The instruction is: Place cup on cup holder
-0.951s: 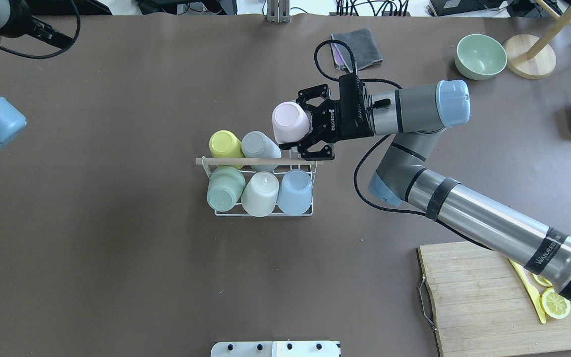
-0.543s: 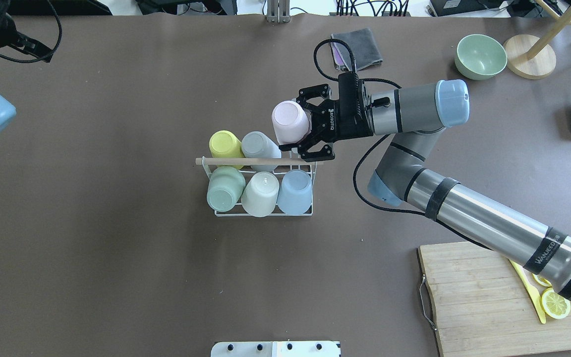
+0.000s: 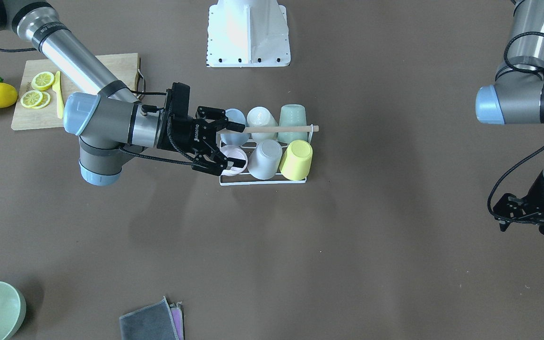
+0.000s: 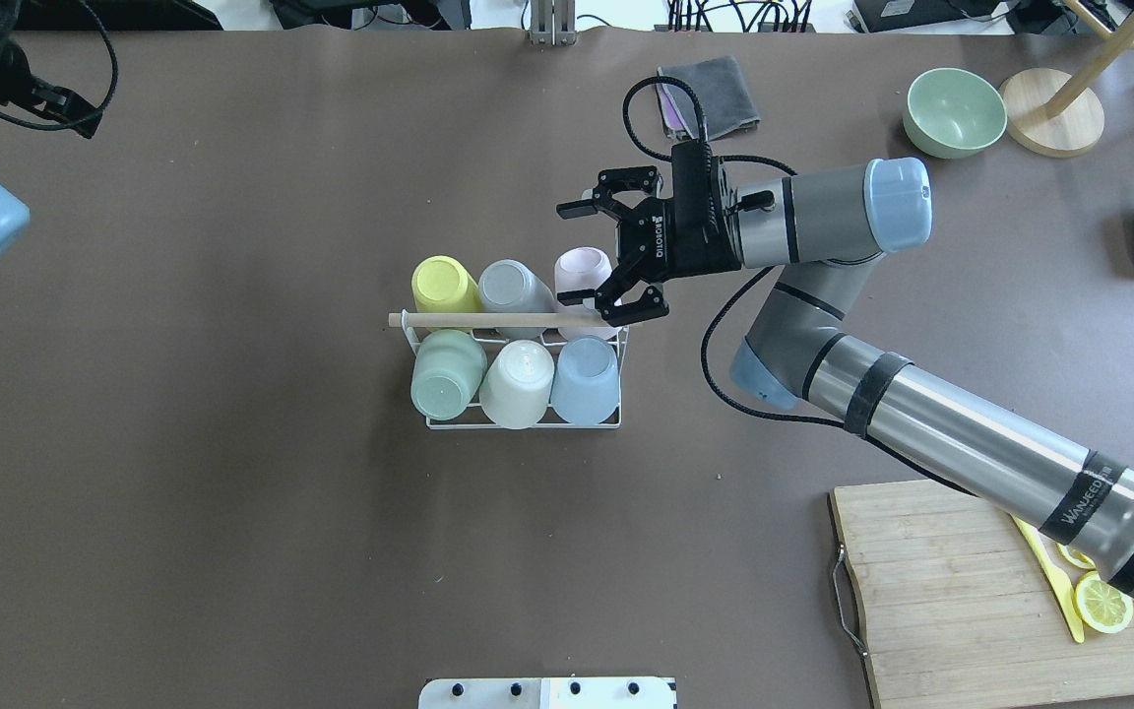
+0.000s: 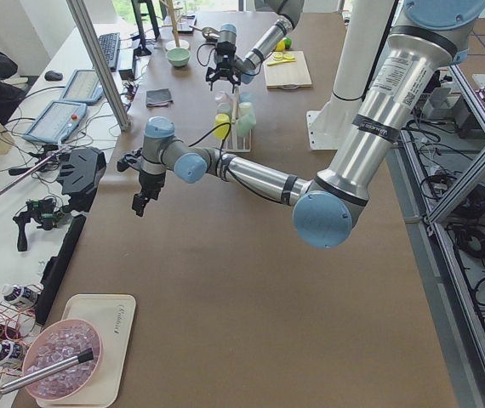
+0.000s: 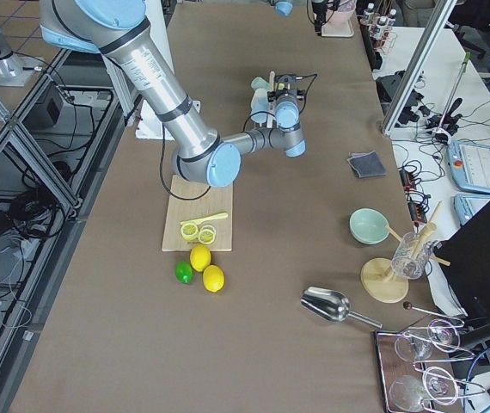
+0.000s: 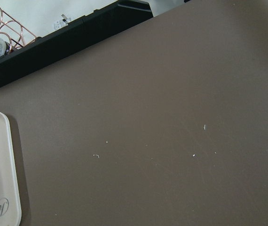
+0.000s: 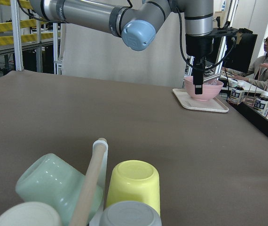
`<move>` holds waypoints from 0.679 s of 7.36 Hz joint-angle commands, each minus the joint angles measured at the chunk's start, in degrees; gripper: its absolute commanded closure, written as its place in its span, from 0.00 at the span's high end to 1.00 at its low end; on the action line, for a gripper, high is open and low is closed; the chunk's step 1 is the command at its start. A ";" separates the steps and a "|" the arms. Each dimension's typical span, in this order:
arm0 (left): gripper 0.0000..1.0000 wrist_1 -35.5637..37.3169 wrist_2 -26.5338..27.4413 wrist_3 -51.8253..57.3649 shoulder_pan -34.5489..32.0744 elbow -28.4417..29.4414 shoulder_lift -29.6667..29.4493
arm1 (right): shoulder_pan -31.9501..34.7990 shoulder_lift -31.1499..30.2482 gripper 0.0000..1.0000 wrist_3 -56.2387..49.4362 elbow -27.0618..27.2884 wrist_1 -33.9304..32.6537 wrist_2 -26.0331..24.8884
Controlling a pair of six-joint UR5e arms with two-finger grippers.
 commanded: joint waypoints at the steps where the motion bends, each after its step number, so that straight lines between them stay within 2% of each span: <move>1: 0.98 7.52 -5.16 1.27 -3.74 0.04 0.32 | 0.00 -0.06 1.00 0.02 0.00 0.00 0.00; 3: 0.98 16.22 -8.94 8.27 -8.39 -0.05 1.81 | 0.78 -0.06 1.00 0.19 0.09 -0.17 -0.09; 4: 0.98 18.35 -12.44 11.09 -10.42 -0.31 4.69 | 1.75 -0.06 1.00 0.19 0.09 -0.87 0.26; 5: 0.98 19.68 -15.70 12.60 -13.22 -0.22 6.28 | 2.98 0.02 1.00 0.10 0.78 -4.88 2.79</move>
